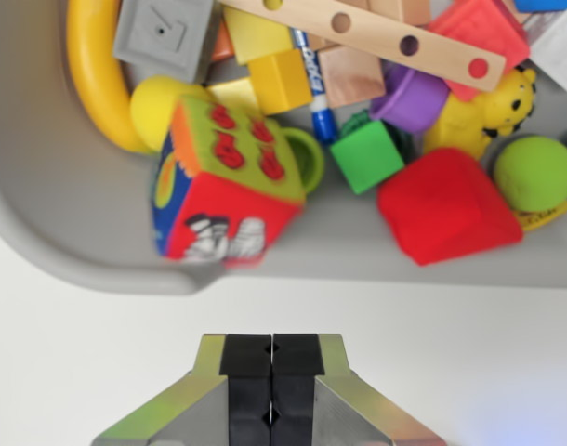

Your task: Pick an object from the bin

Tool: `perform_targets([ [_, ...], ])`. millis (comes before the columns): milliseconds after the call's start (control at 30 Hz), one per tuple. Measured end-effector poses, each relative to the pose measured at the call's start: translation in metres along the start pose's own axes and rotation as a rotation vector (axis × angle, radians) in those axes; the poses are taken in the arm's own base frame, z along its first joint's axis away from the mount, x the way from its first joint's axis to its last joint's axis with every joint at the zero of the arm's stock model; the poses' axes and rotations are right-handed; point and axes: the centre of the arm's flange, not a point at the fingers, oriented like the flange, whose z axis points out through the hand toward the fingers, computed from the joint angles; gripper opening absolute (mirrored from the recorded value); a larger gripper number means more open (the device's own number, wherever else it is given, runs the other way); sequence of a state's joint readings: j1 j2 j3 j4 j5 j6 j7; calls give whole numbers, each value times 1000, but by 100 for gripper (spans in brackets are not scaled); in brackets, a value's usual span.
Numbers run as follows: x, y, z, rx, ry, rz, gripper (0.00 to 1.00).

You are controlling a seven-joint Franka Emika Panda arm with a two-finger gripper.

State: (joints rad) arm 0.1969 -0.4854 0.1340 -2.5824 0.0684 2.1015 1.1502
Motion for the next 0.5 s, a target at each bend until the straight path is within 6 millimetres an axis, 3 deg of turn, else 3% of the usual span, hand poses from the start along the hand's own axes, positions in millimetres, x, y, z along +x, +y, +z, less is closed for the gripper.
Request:
perform_targets([
  [500, 0, 0, -49, 0, -4, 1, 0],
])
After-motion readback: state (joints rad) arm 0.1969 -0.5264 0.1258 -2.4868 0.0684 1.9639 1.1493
